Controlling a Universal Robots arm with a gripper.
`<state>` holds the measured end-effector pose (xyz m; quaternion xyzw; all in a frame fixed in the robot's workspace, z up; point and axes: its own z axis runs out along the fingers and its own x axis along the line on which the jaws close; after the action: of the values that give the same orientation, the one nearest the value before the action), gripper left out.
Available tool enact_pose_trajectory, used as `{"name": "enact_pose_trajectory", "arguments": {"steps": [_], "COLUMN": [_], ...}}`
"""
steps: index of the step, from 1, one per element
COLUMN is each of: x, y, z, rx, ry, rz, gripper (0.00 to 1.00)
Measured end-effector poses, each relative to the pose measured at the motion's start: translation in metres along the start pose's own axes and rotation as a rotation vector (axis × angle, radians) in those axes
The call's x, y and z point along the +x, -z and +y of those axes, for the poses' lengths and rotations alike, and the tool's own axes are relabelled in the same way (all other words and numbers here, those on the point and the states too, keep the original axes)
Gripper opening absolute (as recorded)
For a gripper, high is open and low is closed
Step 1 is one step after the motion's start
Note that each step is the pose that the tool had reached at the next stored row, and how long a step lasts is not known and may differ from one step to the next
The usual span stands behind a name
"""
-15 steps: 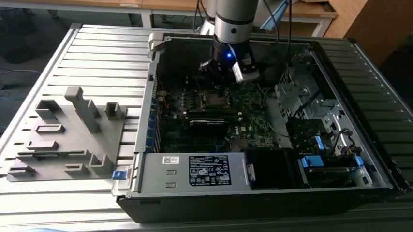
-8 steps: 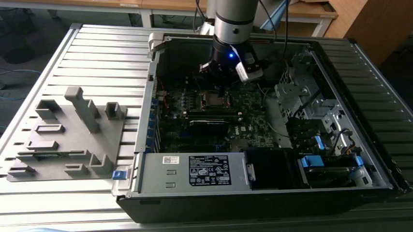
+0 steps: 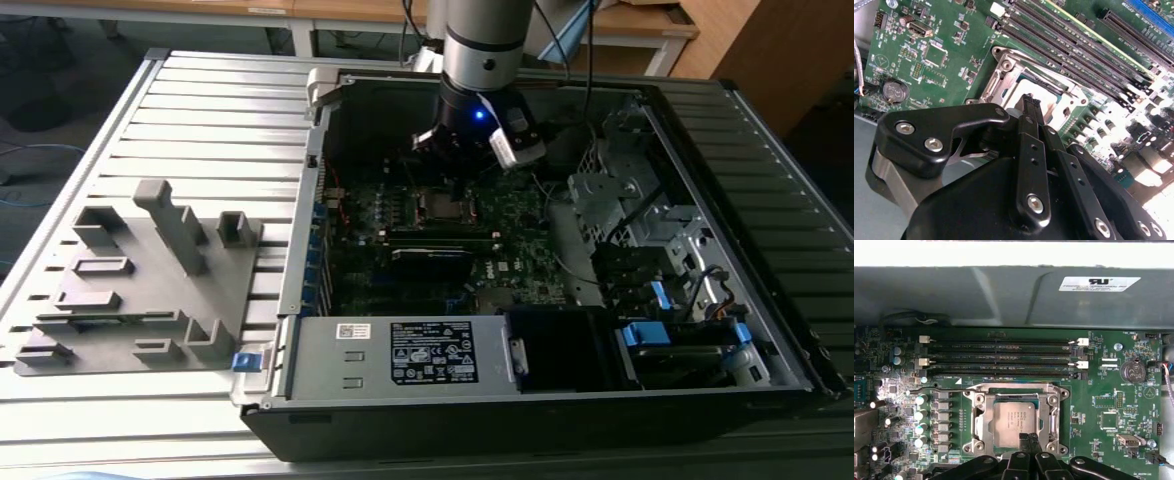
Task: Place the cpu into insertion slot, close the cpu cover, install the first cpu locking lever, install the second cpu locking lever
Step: 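Close the cpu cover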
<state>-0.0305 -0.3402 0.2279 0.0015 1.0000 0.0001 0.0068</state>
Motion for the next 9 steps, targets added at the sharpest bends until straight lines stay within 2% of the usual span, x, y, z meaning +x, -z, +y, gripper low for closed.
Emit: {"name": "enact_pose_trajectory", "arguments": {"steps": [2,3,9], "x": [0.0019,0.0066,0.0216], "y": [-0.0002,-0.0002,-0.001], "z": [0.0,0.0,-0.0001], "rx": [-0.0003,0.0,0.0], "ry": [0.0,0.001,0.001], "rz": [-0.0004,-0.0023,-0.006], "gripper": [0.11,0.11,0.11]}}
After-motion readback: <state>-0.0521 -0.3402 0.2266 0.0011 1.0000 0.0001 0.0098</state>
